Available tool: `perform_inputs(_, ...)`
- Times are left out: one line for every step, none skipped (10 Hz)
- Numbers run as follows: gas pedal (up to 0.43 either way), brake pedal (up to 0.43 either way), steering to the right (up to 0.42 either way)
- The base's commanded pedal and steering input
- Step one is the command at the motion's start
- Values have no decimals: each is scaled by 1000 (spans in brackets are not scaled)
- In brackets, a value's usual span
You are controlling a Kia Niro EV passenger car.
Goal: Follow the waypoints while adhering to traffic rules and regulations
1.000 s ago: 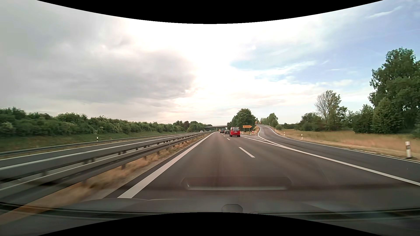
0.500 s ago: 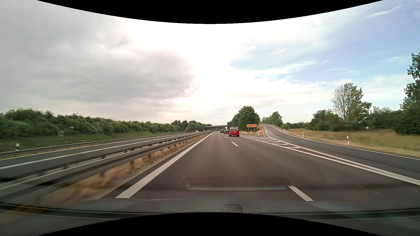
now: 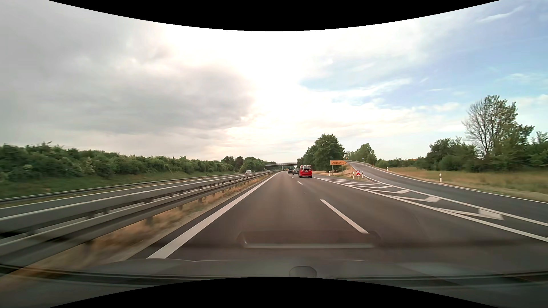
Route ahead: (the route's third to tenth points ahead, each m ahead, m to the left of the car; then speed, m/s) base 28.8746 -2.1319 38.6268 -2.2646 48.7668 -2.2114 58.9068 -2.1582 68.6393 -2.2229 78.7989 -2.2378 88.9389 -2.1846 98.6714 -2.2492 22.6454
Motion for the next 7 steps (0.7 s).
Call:
perform_inputs(260, 0, -5)
perform_inputs(260, 0, -4)
perform_inputs(260, 0, -4)
perform_inputs(260, 0, -4)
perform_inputs(260, 0, -4)
perform_inputs(260, 0, -3)
perform_inputs(260, 0, -2)
